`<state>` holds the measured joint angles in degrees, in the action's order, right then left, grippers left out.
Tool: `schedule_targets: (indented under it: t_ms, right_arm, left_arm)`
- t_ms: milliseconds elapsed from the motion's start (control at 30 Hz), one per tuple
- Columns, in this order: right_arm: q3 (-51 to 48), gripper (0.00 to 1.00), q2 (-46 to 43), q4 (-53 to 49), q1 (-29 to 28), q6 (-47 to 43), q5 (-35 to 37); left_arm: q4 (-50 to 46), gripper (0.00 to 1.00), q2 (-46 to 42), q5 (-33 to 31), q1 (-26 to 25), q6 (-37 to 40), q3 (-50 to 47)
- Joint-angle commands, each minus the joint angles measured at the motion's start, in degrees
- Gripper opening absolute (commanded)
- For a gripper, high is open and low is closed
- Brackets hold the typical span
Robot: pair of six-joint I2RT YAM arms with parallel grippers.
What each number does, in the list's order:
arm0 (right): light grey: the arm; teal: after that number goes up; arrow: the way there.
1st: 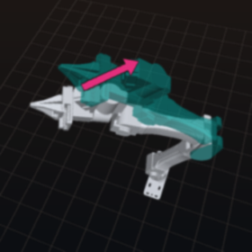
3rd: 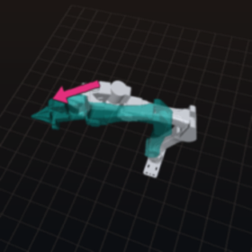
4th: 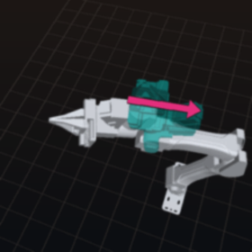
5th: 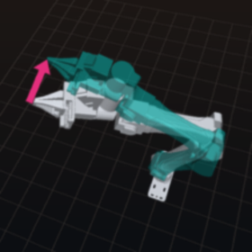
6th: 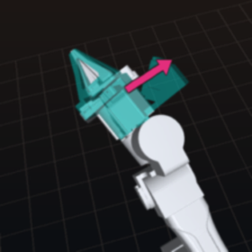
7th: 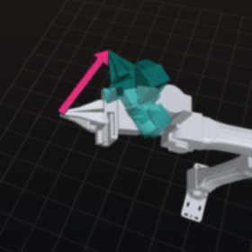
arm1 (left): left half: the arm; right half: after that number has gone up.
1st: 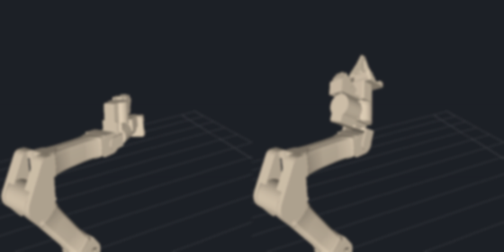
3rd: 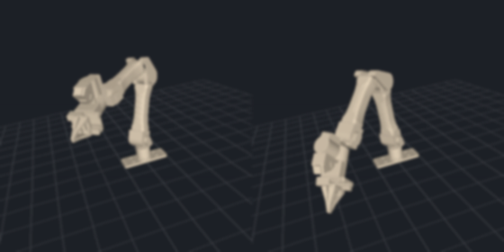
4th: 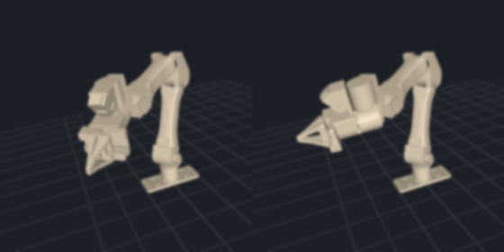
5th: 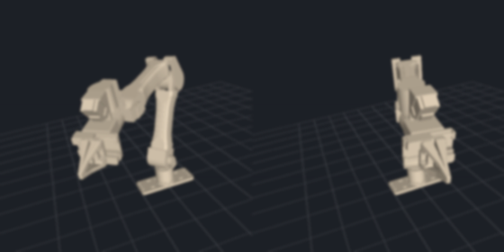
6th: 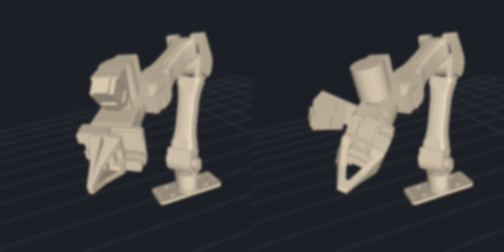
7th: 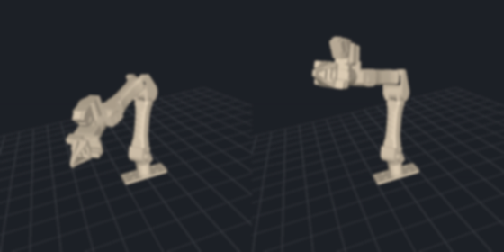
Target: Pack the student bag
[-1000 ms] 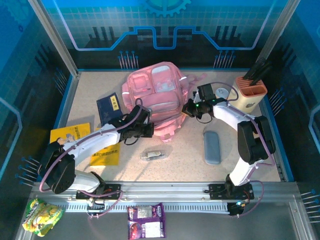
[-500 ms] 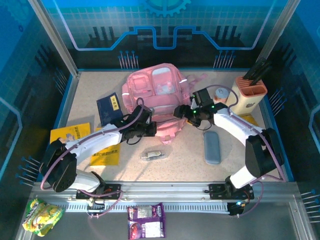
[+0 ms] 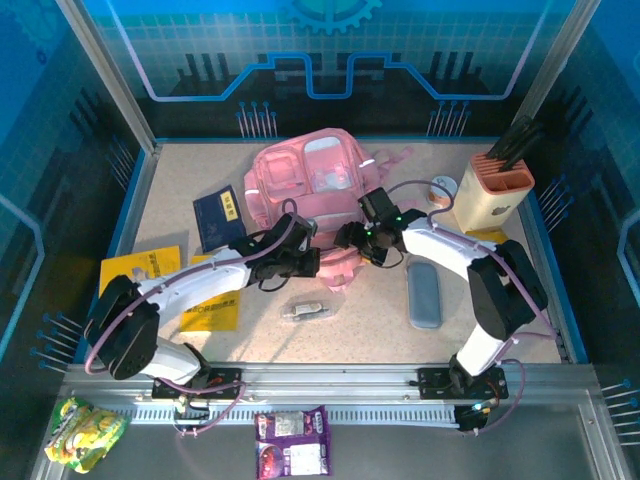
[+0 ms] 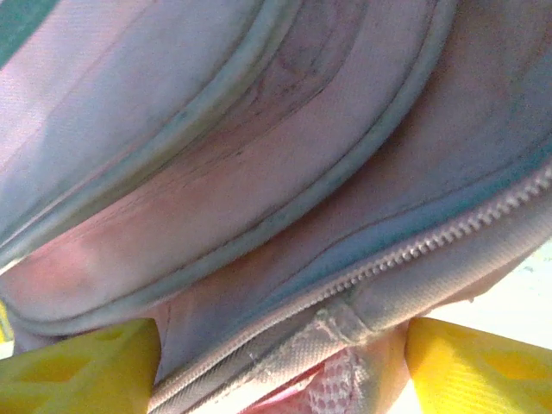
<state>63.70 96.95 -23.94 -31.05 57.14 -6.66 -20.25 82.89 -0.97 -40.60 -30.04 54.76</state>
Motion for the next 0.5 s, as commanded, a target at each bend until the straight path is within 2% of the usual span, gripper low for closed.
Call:
schedule_targets:
  t_ms: [0, 200, 367, 467]
  right_arm:
    - [2.3, 0.67, 2.1, 0.9, -0.9, 0.0, 2.5]
    - [2.5, 0.37, 1.7, 1.0, -0.1, -2.2, 5.3]
    - [2.8, 0.07, 1.0, 0.0, 1.4, -4.5, 6.8]
    - [2.3, 0.00, 0.0, 0.2, 2.4, -5.6, 6.7]
  left_arm:
    - [2.0, 0.00, 0.3, 3.5, -0.9, 1.1, 4.1]
    - [-0.5, 0.00, 0.7, 2.9, -0.9, 3.5, 5.0]
    - [-3.2, 0.00, 0.6, 1.5, -0.9, 5.4, 5.3]
    - [-5.4, 0.00, 0.5, -0.5, -0.6, 5.9, 5.3]
